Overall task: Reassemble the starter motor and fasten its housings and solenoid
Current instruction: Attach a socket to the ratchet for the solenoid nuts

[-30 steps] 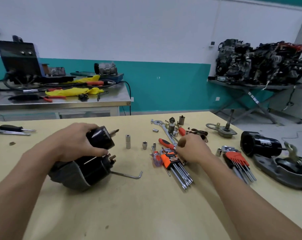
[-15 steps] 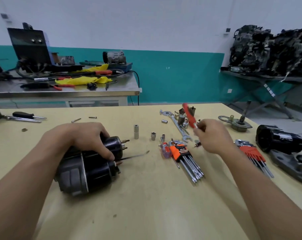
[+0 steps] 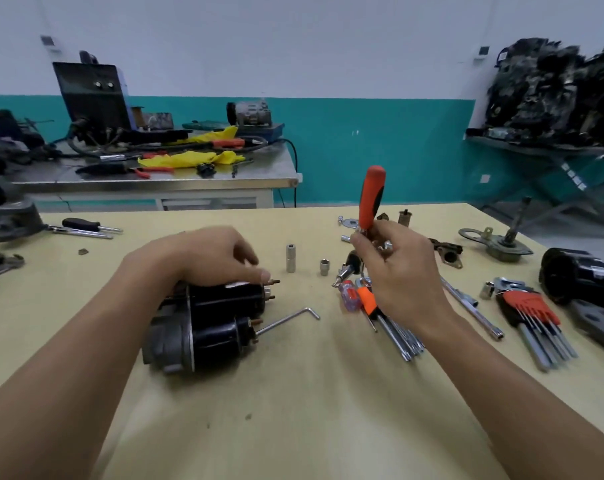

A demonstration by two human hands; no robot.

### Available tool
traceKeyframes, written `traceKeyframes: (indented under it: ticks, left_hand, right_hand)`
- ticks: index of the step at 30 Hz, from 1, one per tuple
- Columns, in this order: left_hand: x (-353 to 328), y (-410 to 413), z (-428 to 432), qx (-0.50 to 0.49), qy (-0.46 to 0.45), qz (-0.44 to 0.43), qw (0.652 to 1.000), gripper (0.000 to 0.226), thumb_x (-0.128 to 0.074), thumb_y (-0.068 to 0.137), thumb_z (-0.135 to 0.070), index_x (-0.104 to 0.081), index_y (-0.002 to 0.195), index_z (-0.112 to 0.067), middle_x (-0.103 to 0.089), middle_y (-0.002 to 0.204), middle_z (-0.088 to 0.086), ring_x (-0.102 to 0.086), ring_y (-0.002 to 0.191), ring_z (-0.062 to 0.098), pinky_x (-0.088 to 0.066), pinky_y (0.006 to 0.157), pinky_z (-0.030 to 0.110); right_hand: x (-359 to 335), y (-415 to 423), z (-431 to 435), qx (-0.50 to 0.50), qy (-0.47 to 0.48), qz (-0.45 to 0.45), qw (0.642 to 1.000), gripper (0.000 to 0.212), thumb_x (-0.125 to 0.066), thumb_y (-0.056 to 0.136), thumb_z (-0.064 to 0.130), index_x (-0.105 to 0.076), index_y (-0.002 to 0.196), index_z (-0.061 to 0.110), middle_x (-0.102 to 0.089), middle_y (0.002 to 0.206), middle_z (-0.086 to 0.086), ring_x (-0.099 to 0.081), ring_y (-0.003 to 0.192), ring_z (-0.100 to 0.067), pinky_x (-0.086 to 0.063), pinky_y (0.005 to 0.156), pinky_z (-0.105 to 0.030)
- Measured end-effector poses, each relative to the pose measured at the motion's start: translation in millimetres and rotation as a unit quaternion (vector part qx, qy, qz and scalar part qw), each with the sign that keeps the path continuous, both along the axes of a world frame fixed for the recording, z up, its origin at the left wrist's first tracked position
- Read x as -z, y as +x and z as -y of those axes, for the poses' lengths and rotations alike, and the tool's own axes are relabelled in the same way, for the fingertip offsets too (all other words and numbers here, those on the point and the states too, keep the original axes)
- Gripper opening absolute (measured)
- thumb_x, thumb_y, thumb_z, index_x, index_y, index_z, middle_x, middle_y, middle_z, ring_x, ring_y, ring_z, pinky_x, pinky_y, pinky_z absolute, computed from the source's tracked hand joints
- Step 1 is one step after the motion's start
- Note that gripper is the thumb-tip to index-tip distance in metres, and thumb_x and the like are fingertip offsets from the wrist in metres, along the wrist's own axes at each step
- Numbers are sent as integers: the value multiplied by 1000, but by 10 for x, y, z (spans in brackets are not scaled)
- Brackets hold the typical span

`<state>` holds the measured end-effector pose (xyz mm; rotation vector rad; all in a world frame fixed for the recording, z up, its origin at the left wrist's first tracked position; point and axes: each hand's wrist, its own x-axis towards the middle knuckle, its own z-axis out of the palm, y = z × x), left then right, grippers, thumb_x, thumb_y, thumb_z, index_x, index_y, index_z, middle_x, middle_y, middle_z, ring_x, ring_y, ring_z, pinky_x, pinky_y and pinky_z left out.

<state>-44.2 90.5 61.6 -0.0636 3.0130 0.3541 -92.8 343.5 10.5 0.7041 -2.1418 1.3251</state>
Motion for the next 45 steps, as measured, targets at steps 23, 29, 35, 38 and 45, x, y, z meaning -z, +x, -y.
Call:
traceKeyframes:
  ticks: [23,29,35,38,45]
  left_hand:
    - [-6,-57,-865,-31,290,-7,957,26,-61,99,-20,-70,81,-5,-68,55,1,-63,47,12,-52,49,21]
    - [140,-132,-812,-74,349,-68,932,23,-59,100,-15,-70,85,-2,-74,68,10,-70,57,17,-57,54,24]
    - [39,-160,-860,-29,376,-200,905,22,-57,101,-20,-74,89,-10,-76,73,2,-74,67,15,-61,61,24]
    - [-24,-129,-864,20,426,-241,872,17,-56,100,-15,-73,98,-14,-77,80,4,-75,74,16,-60,63,23]
    - [-3,-69,-847,164,365,-233,886,13,-64,90,-19,-71,101,-17,-78,84,-3,-72,74,10,-57,67,21]
  right_hand:
    - [70,-101,272,14,-12,-153,988,14,-66,93,15,-72,87,3,-70,66,-4,-63,53,-21,-52,54,-39]
    - [14,-205,2,-209,-132,136,959,13,-73,86,1,-75,96,9,-78,95,0,-74,88,-12,-58,78,-26]
    - [-144,-150,-203,-390,-239,286,842,35,-57,90,-3,-64,124,3,-66,132,-6,-70,108,-33,-61,65,-29]
    - [-269,-74,-257,-472,-341,395,711,43,-46,92,7,-57,133,9,-62,137,-9,-70,106,-35,-61,64,-32]
    - [-359,-15,-280,-349,-205,535,742,38,-52,93,40,-74,107,12,-69,82,-7,-44,44,-7,-39,40,-18]
